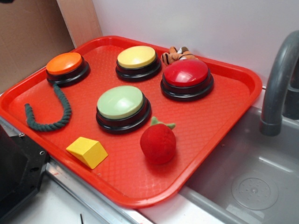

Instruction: Push the green button.

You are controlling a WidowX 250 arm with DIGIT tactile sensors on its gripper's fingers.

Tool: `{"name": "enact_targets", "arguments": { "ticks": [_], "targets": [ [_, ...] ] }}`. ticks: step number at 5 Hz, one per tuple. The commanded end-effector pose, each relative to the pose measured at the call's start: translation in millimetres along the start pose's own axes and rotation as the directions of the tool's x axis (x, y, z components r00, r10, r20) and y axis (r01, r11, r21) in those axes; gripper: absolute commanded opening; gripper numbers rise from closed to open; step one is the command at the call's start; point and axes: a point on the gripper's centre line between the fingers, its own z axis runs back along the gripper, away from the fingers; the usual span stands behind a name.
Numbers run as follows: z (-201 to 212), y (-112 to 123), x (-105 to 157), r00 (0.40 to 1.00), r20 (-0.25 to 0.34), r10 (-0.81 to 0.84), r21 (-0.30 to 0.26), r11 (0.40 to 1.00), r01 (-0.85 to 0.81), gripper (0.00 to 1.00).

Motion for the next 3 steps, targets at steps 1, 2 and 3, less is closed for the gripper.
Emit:
{"name": "enact_targets", "arguments": {
  "ticks": [1,2,3],
  "targets": [
    [0,0,0,1.0,0.0,0.0,0.0,1.0,0.0,1.0],
    [-39,-14,41,0.993,0.018,-0.114,-0.005,0.993,0.115,1.0],
    [-75,-17,67,0.979,-0.011,-0.203,0.029,0.979,0.204,1.0]
  ]
}}
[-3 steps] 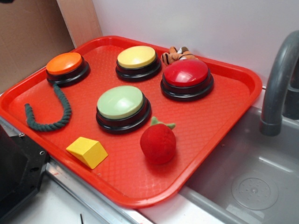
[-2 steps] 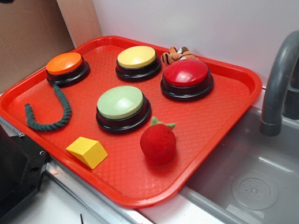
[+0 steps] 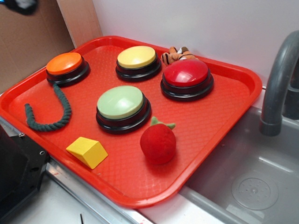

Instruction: Push the green button.

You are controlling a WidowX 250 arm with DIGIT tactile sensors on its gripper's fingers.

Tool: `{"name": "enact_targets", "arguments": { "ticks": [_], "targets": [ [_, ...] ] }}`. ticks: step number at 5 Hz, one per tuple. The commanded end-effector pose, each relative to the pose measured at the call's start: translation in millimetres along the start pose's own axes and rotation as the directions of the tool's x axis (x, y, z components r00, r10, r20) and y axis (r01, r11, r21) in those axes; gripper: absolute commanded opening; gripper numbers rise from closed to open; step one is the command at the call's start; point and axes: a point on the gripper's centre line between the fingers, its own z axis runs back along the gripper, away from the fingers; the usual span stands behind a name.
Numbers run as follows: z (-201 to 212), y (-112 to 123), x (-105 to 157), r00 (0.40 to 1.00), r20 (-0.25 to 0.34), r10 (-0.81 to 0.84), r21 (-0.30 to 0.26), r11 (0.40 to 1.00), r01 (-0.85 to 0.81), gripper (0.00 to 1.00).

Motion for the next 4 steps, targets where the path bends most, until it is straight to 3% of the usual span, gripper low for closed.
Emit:
{"name": "enact_targets", "arguments": {
  "ticks": [1,2,4],
  "targets": [
    [-67,4,37,0.991,0.019,-0.134,0.026,0.991,0.134,1.0],
    [-107,2,49,0.975,-0.021,-0.22,0.032,0.975,0.221,1.0],
    [-142,-20,53,0.946,-0.044,-0.322,0.011,0.946,0.323,1.0]
  ]
}}
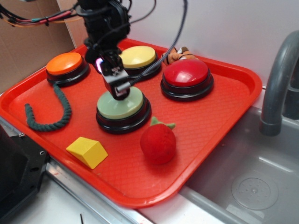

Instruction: Push the green button.

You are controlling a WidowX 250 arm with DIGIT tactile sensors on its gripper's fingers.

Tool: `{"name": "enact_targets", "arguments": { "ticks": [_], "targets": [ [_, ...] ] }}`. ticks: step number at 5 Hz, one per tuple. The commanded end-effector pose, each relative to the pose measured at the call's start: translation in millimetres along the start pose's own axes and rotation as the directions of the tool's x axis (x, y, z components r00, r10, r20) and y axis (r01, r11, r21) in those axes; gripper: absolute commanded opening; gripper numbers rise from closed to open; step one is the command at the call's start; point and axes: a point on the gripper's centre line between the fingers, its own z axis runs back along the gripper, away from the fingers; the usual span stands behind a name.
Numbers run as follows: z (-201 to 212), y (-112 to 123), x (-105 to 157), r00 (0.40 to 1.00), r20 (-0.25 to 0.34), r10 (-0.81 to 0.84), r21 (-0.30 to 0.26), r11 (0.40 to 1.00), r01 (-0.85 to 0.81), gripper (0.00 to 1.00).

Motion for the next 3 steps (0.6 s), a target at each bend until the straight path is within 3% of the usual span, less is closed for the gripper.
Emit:
{"name": "enact_targets", "arguments": {
  "ticks": [1,3],
  "targets": [
    [-8.8,-14.5,3.4,0.997,0.031,-0.074,0.003,0.997,0.074,1.0],
    [-7.5,-12.9,-0.4,0.997,0.032,-0.063,0.021,0.998,0.062,1.0]
  ]
}}
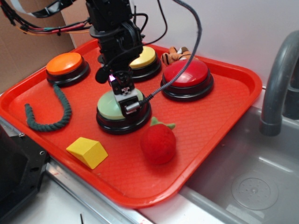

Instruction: Push the green button.

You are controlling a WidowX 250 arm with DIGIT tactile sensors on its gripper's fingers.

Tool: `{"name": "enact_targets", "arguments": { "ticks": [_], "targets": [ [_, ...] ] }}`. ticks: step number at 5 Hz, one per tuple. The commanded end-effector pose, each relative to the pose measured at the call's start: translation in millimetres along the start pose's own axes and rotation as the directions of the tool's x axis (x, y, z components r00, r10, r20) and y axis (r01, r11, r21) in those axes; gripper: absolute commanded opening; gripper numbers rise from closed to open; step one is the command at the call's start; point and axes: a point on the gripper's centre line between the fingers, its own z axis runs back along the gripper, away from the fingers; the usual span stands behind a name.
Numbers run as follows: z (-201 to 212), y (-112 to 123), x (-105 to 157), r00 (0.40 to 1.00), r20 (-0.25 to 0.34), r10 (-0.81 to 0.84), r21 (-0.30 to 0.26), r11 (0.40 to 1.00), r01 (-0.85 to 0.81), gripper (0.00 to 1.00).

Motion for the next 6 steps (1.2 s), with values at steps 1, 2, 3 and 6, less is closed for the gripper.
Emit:
{"name": "enact_targets", "arguments": {
  "ticks": [1,2,3,6],
  "targets": [
    [18,-2,-7,0.998,0.056,0.001,-0.004,1.0,-0.001,1.0],
    [36,-1,-8,0.997,0.055,0.054,0.011,0.998,-0.055,1.0],
    [46,-1,-9,0.995,0.034,0.092,0.009,0.996,-0.093,1.0],
    [58,-3,-4,0.995,0.003,0.101,0.037,0.994,-0.101,1.0]
  ]
}}
